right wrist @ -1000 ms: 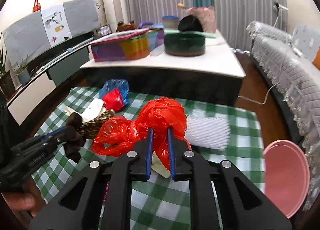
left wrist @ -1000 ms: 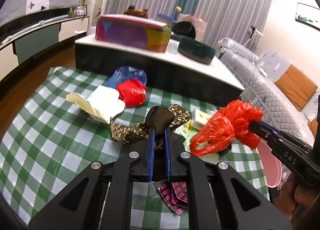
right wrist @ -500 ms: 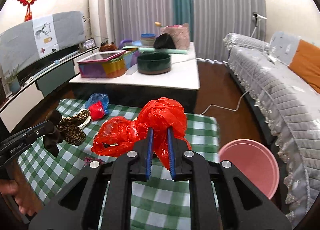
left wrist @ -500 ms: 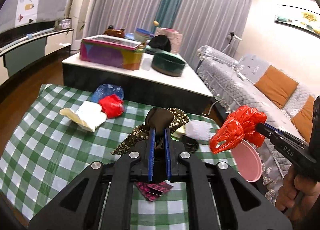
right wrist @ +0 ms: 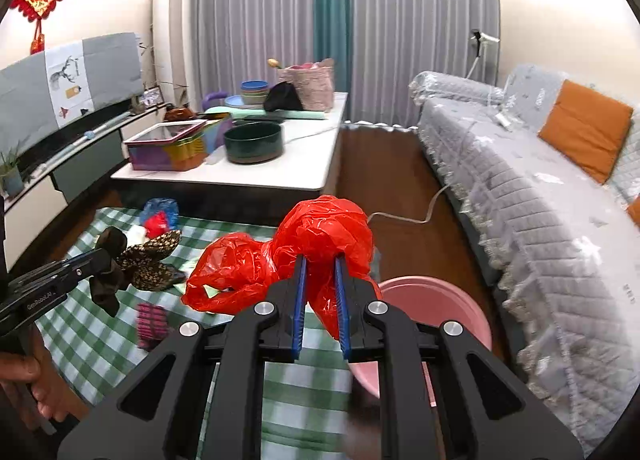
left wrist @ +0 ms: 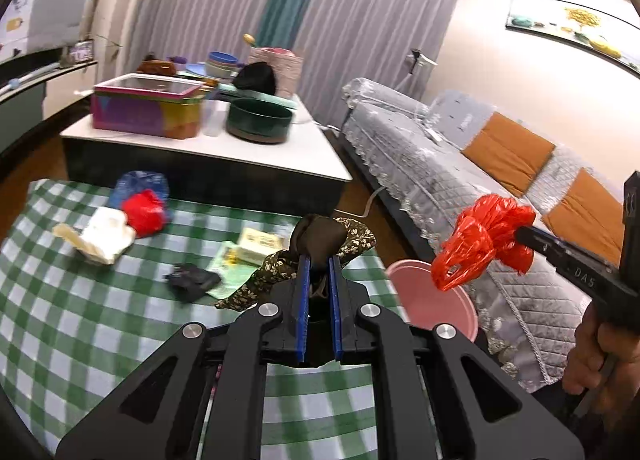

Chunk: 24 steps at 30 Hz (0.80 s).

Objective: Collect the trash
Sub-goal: 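Carry both held items over the pink bin with both tools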

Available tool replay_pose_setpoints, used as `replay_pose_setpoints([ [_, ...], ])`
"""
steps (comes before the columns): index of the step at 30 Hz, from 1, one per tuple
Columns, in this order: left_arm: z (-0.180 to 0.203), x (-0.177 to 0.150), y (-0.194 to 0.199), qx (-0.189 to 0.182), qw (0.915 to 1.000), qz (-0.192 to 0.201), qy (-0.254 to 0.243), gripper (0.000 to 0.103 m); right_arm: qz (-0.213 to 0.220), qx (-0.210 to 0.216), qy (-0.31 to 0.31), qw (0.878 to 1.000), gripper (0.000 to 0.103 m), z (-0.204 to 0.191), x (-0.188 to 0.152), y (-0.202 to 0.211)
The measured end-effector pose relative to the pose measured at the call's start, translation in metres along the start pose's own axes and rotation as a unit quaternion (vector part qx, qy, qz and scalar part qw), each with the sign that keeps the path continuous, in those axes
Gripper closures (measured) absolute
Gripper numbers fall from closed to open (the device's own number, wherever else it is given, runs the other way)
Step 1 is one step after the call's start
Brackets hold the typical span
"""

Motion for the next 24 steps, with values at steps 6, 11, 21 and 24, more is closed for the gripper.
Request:
replay_pose_setpoints([
  [6, 0.046, 0.000, -0.022, -0.039, 0.9990, -0.016, -0.018, 0.094, -0.007, -0.029, -0.001, 1.000, 0.089, 0.049, 0.004, 0.005],
  [11, 0.085, 0.008, -0.044, -0.071, 0.9964, -0.024, -0.039, 0.094, -0.009, -0.049, -0.025, 0.998, 0.089, 0.085, -0.010, -0.003],
  [21, 0.161, 0.031, -0.102, -0.119, 0.9900, -0.031, -0.068, 0.094, -0.019, -0.101, -0.048, 0.994, 0.089, 0.138, -0.032, -0.033],
  [24, 0.181, 0.037, -0.120, -0.127, 0.9883, -0.030, -0.080, 0.094, -0.024, -0.101, -0.061, 0.993, 0.089, 0.147, -0.032, -0.043],
])
Point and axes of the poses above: each gripper's, at about its wrist camera, not at the fingertips, and y roughly against the way its jaws point, z to its right, x to its top, the point moved 1 cm from there along -y, roughly the way its jaws point, and after that the axes turned 2 degrees about x, right-handed, at the moved point
